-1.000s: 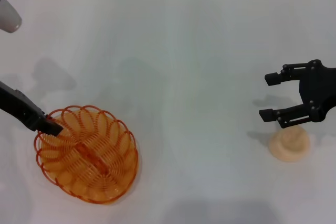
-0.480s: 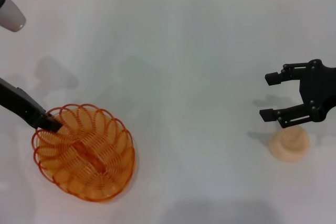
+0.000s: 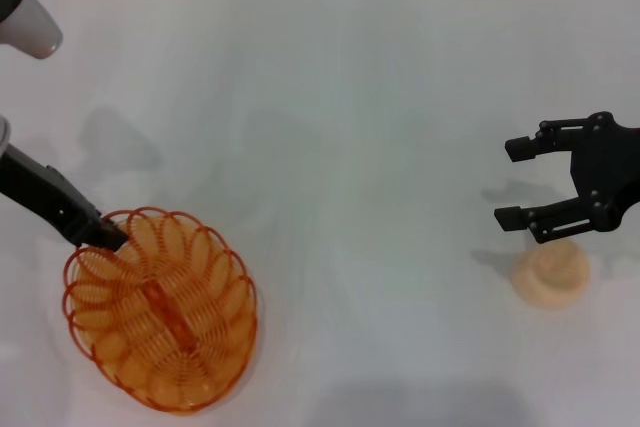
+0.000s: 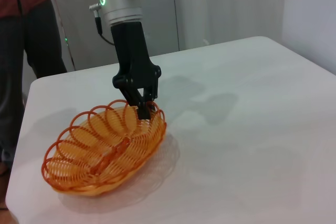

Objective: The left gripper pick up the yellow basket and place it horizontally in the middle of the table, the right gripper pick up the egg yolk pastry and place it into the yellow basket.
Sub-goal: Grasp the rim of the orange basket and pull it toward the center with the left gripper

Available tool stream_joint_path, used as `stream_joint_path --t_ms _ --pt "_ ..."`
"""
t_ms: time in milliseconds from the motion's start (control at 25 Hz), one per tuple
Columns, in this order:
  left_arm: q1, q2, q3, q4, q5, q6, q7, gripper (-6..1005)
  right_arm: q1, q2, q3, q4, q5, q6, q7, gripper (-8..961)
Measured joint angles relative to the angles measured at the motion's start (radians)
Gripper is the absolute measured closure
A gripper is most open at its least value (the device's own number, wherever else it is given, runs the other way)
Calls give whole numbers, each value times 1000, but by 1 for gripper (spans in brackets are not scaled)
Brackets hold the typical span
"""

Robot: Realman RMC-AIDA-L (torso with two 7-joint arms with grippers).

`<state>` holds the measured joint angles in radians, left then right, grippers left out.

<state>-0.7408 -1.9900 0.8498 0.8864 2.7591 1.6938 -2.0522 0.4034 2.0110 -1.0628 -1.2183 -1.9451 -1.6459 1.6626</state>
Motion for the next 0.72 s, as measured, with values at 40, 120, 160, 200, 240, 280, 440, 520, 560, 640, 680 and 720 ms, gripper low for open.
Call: stream_joint_path --t_ms 40,120,160,200,240,280,440,520,560,640,680,720 --pt "-2 1 -1 3 -9 7 0 890 0 0 1 0 0 0 0 155" --pt "-3 3 -9 20 -41 26 -8 892 0 0 5 0 0 0 -1 156" --pt "-3 6 -15 32 -63 38 -13 893 0 0 8 0 0 0 -1 156" --pt "-1 7 -22 44 -86 50 -23 894 0 0 13 0 0 0 -1 157" --pt "0 9 -29 60 -110 66 -40 896 0 0 17 0 0 0 -1 157" --pt "0 8 -32 72 -124 76 -59 897 0 0 22 0 2 0 -1 158" --pt "-2 -7 -27 114 -142 92 -156 901 0 -1 27 7 17 -1 -6 160" --pt "-4 -11 -26 116 -142 88 -184 904 0 -1 26 9 22 0 -8 160" --pt "-11 -16 -26 116 -142 77 -234 906 0 -1 27 9 23 0 -8 161" --pt "-18 -20 -28 116 -144 58 -308 909 0 -1 27 9 23 0 -8 162" --pt "-20 -23 -27 115 -144 45 -349 910 0 -2 27 9 23 0 -8 162" --pt "-21 -25 -27 114 -144 35 -382 910 0 -2 27 10 23 0 -9 163"
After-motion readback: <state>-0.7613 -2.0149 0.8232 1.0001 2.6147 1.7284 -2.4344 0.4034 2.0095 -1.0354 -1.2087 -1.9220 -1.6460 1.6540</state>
